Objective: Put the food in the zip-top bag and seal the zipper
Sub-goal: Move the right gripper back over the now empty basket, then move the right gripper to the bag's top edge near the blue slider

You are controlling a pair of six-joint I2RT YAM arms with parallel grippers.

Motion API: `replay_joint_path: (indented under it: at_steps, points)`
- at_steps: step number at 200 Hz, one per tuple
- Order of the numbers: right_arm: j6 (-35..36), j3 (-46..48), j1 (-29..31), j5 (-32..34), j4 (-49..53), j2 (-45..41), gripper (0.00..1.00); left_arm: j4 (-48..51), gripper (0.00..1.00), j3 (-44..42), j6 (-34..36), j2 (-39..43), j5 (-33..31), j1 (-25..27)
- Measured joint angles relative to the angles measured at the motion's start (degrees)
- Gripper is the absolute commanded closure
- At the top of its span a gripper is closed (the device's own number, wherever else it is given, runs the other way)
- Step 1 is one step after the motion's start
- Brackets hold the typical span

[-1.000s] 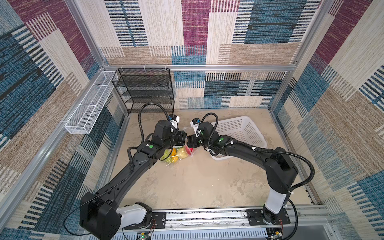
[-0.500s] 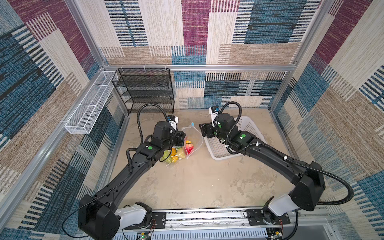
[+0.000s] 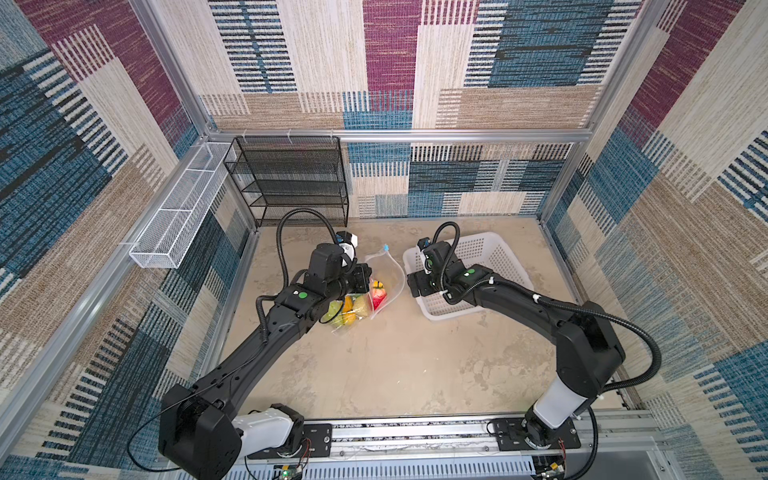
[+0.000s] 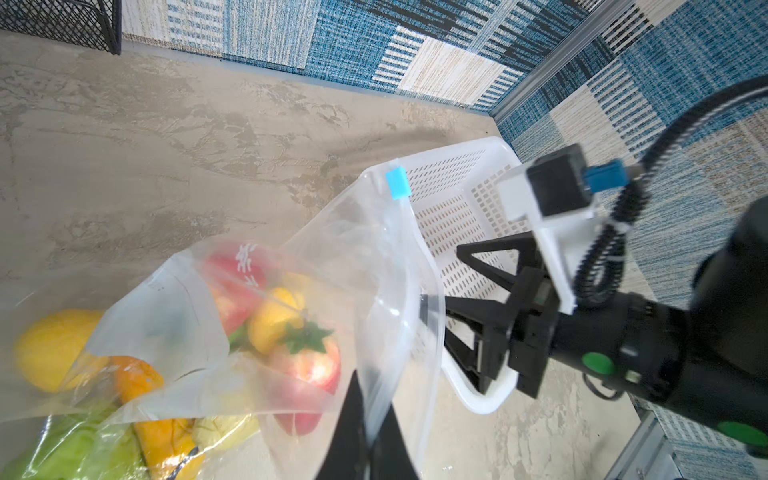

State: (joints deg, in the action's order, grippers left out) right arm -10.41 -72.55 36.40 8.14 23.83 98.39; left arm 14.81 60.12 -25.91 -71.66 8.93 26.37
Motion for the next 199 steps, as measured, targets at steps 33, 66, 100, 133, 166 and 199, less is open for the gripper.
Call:
replay_joint_path:
  at_steps: [33,66,100,133,166,199]
  points:
    - [-0.09,-1.46,0.00,3.69,0.42,4.02,0.07,0.00,1.00,0.00,0.02,0.13,-0.15,0.00]
    - [-1.46,-2.32,-0.81,8.74,1.73,6.60,0.06,0.00,1.00,0.00,0.02,0.20,-0.22,0.00]
    - [-2.99,-0.76,-4.39,12.59,2.51,6.80,0.04,0.00,1.00,0.00,0.02,0.20,-0.20,0.00]
    - [-3.30,1.75,-7.39,15.50,4.09,4.90,0.04,0.00,1.00,0.00,0.02,0.20,-0.20,0.00]
    - [-2.62,2.64,-7.54,12.79,4.20,-0.24,0.06,0.00,1.00,0.00,0.00,0.20,-0.17,0.00]
    - [-1.92,3.72,-7.54,-0.07,-0.24,-8.66,0.12,0.00,1.00,0.00,0.00,0.09,-0.15,-0.02]
